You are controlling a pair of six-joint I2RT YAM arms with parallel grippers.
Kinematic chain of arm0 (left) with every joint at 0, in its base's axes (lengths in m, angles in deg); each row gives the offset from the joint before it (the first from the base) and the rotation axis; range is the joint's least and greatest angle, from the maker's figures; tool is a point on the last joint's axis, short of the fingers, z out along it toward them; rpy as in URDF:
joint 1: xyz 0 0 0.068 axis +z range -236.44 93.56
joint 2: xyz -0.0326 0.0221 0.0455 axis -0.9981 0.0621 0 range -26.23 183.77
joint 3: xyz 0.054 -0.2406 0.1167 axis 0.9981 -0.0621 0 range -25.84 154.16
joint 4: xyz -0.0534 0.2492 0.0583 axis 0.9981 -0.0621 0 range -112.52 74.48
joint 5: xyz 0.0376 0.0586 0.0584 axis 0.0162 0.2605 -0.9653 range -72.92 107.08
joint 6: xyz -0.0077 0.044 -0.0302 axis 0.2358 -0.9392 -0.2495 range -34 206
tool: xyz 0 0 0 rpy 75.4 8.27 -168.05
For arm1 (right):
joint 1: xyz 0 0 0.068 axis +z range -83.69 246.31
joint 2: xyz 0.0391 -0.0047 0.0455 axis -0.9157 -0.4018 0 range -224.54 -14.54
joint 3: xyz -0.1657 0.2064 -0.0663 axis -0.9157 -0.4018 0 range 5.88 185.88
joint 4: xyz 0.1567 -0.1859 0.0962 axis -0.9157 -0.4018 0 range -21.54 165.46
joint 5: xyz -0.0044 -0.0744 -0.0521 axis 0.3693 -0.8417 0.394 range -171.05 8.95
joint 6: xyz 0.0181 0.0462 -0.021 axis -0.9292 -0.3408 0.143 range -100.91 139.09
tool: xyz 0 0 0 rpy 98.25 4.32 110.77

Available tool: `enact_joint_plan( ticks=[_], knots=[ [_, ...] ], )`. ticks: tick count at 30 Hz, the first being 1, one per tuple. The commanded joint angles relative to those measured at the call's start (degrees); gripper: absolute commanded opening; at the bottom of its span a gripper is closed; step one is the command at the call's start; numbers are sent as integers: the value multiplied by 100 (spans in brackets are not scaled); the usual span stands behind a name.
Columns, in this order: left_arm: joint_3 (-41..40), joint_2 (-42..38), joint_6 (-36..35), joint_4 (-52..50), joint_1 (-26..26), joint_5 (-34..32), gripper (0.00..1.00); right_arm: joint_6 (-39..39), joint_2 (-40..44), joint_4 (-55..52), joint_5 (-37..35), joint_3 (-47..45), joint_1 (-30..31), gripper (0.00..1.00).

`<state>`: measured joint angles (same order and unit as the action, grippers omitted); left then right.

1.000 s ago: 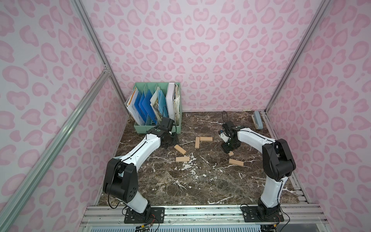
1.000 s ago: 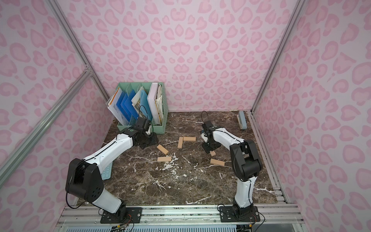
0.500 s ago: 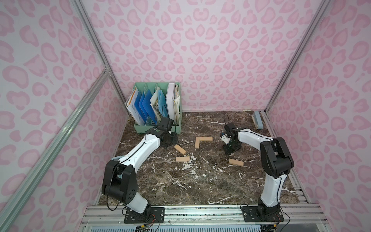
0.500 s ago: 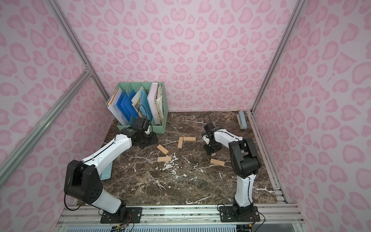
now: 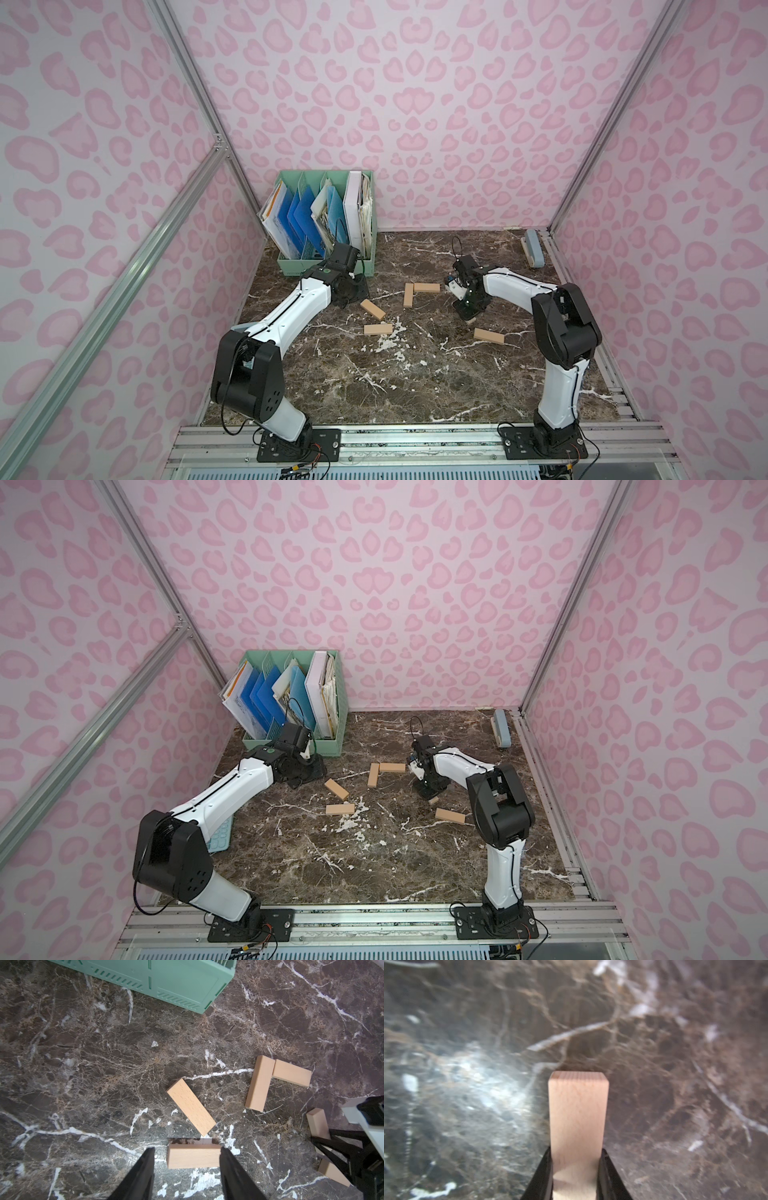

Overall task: Assemble the number 6 with building blocks
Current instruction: Pick up the building block from the center of the board.

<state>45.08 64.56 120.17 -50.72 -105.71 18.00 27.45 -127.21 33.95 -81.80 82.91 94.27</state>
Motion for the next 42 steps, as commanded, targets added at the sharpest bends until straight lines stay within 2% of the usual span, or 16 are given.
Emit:
enact_joint_plan(
  ticks=[1,5,10,17,23,28,34,42],
  knots=[
    [28,27,-49,72,2,35,54,328,-19,-85,234,46,295,4],
    [-7,7,-91,71,11,30,54,950,107,81,173,48,767,5],
    [-94,-50,-113,57,28,21,54,1505,107,275,-71,46,1081,7],
    [-231,-171,-148,57,107,48,54,2394,91,516,-224,145,1133,5],
    [-371,-319,-157,50,151,27,54,3352,225,519,8,-161,1077,10],
    [-468,-392,-113,64,147,54,54,4029,100,262,390,198,820,8],
    [-508,-446,-86,75,146,83,54,4371,-396,-191,1074,1047,502,8],
    [-574,-516,-51,110,155,58,54,4328,-610,-240,1059,1081,753,9]
  ],
)
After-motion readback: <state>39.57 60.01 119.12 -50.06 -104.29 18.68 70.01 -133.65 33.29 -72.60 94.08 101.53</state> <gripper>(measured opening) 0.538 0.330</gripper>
